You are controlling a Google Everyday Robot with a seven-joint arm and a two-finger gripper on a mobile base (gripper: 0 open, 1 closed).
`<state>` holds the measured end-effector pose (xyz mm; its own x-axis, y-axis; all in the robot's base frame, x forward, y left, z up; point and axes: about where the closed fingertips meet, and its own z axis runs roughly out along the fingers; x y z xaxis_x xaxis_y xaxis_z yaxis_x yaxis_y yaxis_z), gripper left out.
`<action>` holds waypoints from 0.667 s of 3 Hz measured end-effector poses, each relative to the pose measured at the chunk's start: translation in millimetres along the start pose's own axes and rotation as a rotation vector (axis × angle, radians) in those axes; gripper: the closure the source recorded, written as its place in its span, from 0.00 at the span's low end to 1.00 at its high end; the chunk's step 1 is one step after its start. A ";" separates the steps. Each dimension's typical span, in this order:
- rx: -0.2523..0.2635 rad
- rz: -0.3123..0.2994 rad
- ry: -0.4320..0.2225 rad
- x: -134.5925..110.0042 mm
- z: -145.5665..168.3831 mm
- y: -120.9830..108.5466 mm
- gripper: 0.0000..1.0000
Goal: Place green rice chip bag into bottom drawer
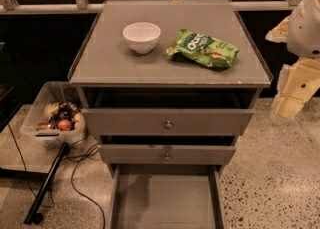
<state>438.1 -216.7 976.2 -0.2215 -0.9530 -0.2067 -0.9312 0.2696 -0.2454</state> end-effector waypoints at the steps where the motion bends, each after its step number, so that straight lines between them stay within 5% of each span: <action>1: 0.000 0.000 0.000 0.0 0.0 0.0 0.00; 2: 0.033 0.038 -0.076 1.8 0.0 -13.7 0.00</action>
Offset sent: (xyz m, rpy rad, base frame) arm 0.0352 -0.0175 0.0048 0.2086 -0.1100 -0.0657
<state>450.5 -222.1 979.1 -0.2325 -0.9292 -0.2874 -0.9123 0.3108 -0.2668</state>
